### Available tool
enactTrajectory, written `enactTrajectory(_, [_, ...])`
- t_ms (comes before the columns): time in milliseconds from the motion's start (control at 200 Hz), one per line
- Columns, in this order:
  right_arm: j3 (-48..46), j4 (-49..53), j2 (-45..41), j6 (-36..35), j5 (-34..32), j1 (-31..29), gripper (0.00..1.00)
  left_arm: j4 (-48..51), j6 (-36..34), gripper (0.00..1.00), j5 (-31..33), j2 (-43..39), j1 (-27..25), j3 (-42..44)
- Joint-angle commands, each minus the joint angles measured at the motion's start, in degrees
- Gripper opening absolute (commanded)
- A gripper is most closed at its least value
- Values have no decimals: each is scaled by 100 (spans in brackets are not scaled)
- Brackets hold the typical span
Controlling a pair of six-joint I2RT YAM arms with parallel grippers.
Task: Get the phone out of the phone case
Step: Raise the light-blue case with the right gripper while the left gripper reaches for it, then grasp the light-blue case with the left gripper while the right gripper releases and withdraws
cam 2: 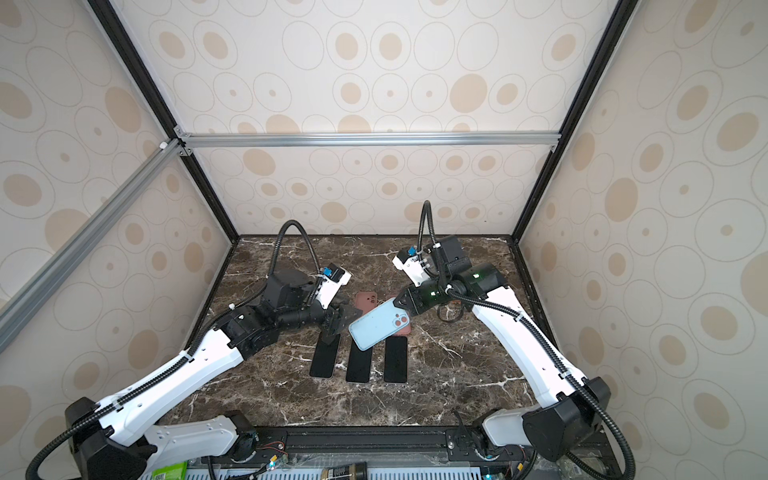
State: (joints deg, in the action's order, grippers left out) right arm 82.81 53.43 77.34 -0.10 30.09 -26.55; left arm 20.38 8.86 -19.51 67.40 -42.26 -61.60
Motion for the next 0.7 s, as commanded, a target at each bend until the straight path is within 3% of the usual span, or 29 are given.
enactTrajectory(0, [-36, 118, -158, -394, 181, -7, 0, 57, -296, 52, -128, 107, -241, -375])
enactTrajectory(310, [-8, 345, -26, -523, 375, -5, 0, 194, -477, 35, 166, 605, -690, -623])
enactTrajectory(695, [-69, 419, -38, -597, 405, 0, 0, 247, -544, 19, 364, 714, -775, -671])
